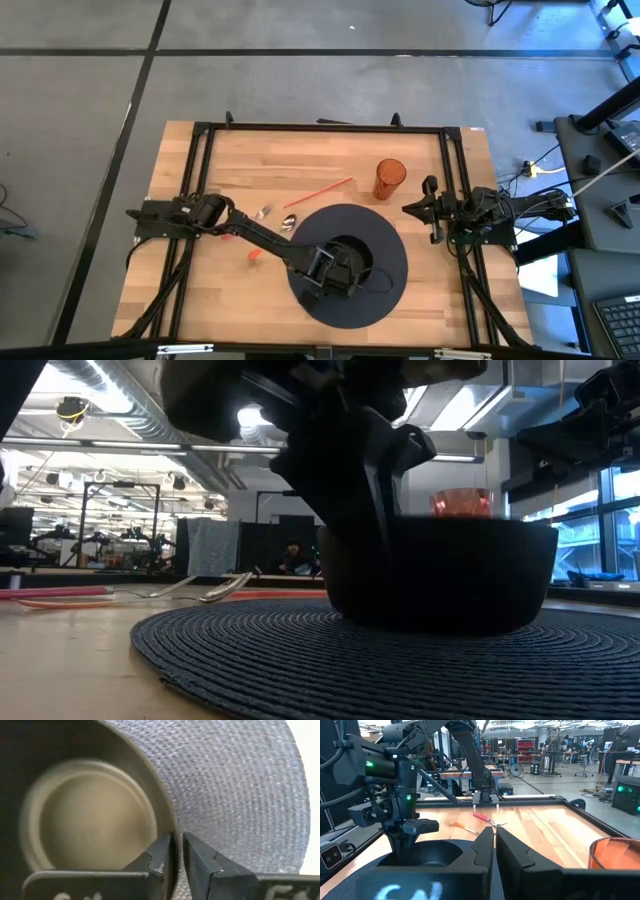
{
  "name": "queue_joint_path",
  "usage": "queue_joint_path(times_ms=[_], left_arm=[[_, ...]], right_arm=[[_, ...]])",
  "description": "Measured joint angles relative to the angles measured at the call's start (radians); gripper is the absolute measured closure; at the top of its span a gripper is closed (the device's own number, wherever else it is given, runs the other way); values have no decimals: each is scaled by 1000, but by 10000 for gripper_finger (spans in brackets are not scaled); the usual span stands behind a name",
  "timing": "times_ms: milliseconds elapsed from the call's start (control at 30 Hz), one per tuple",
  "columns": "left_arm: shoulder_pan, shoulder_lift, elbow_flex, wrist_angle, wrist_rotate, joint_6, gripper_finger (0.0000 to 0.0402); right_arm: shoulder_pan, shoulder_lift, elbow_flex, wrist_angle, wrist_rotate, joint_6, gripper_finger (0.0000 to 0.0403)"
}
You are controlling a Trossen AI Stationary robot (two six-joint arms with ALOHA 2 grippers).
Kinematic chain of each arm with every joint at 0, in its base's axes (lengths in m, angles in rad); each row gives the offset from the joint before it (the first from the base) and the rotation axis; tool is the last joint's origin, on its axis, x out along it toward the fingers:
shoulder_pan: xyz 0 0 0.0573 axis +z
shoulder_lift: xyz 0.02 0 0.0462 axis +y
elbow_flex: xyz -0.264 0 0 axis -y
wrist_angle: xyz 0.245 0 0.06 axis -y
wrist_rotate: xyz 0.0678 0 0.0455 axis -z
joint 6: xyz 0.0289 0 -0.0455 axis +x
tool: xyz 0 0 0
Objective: Pick & Place Utensil
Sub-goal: Put the black bowl on the black mat, then put the brown cup on the black mat to the right side of the black bowl
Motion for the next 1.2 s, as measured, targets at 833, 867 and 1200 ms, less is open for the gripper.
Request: queue_joint_path(times_ms=[833, 867, 1200], left_arm=[[-27, -60, 372, -398, -79, -69, 351], [-27, -82, 372, -420, -98, -69, 366], [-6, -416, 254, -354, -181, -62, 400]], right_arm=[[0, 0, 0, -2, -10, 16, 381], [0, 0, 0, -3, -12, 23, 381], [0, 0, 0, -8, -39, 25, 381]])
